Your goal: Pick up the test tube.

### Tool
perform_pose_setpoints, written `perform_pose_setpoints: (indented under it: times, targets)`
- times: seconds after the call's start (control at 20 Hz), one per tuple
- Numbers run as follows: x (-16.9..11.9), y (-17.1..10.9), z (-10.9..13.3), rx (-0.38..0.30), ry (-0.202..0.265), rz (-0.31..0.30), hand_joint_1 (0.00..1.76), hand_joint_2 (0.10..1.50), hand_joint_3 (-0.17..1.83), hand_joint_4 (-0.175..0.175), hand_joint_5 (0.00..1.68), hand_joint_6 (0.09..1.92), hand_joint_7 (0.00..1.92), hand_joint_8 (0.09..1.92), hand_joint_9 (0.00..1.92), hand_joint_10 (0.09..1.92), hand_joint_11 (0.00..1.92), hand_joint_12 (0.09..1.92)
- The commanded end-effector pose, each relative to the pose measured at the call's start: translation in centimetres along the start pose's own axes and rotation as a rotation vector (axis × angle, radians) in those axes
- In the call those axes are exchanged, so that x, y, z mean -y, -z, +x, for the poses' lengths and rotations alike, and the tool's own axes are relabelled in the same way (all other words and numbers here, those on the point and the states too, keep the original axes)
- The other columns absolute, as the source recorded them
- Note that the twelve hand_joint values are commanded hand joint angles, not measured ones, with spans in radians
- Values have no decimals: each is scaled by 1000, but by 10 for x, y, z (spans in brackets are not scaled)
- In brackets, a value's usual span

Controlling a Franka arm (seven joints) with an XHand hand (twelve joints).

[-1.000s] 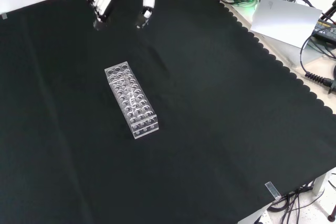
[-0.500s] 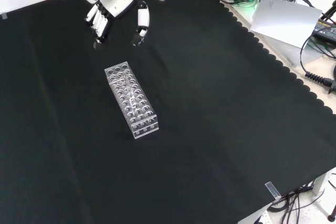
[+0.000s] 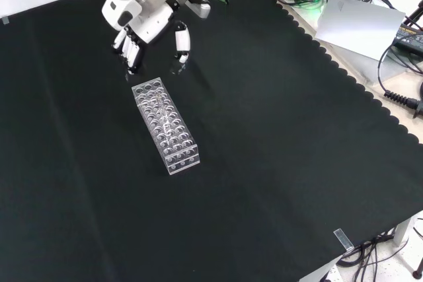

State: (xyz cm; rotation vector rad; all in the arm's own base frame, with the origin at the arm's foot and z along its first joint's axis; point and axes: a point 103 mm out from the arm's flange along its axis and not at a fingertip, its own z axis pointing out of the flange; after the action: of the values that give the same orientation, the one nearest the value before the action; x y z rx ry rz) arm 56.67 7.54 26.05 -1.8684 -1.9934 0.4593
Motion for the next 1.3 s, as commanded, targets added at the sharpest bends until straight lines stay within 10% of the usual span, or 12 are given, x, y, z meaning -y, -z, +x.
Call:
perform_pose_setpoints:
  times: [0.05, 1.3]
  targets:
    - [-7, -13, 8, -7, 1, 23, 891, 688, 600, -139, 438, 331, 586, 865, 510, 863, 193, 1541]
    - [-33, -51, 10, 40, -19, 64, 972, 639, 693, -120, 465, 589, 722, 871, 554, 854, 236, 1518]
